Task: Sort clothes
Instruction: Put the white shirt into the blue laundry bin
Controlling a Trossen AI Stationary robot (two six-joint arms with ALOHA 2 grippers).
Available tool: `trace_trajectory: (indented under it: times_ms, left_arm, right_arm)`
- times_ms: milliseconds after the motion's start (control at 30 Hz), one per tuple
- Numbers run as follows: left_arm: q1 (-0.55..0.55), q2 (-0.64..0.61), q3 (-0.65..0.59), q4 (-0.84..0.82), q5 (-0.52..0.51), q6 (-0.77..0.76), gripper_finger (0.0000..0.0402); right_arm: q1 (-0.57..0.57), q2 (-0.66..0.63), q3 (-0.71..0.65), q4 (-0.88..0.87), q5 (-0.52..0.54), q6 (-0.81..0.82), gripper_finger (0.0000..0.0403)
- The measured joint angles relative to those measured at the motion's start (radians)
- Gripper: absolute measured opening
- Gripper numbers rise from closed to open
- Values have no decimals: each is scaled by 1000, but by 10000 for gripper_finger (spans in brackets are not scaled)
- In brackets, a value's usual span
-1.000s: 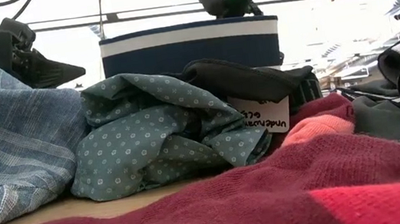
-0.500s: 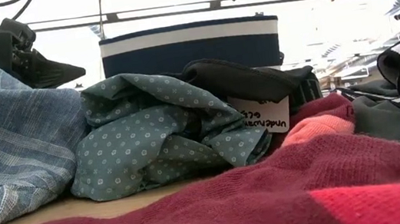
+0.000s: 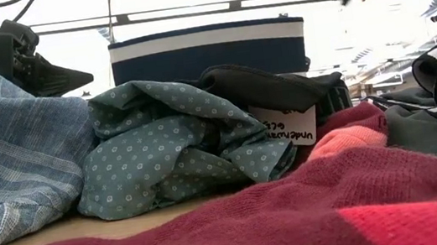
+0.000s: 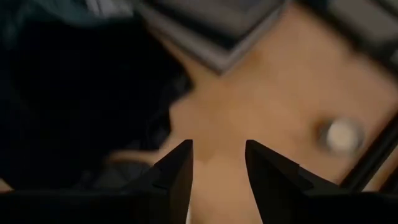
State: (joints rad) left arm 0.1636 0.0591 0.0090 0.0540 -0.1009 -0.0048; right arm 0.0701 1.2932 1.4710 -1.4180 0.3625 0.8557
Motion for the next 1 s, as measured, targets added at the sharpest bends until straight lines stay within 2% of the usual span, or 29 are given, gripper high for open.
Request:
trace_trajectory:
  times_ms: [167, 300, 400, 667, 767, 1000]
  left_arm:
    - [0, 0, 0, 0, 0, 0, 12]
    - [0, 0, 0, 0, 0, 0, 12]
    - [0, 0, 0, 0, 0, 0, 12]
    - [0, 0, 0, 0, 0, 0, 12]
    - [0, 0, 0, 0, 0, 0, 12]
    - [0, 0, 0, 0, 0, 0, 12]
  right_arm:
    - [216, -38, -219, 5, -7, 338, 154]
    - [359, -35, -334, 47, -84, 573, 164]
    - [442, -24, -387, 137, -147, 693, 173]
    - [569, 68, -466, 246, -268, 870, 192]
    - [587, 110, -507, 314, -314, 883, 195]
    - [592, 204, -637, 560, -323, 873, 189]
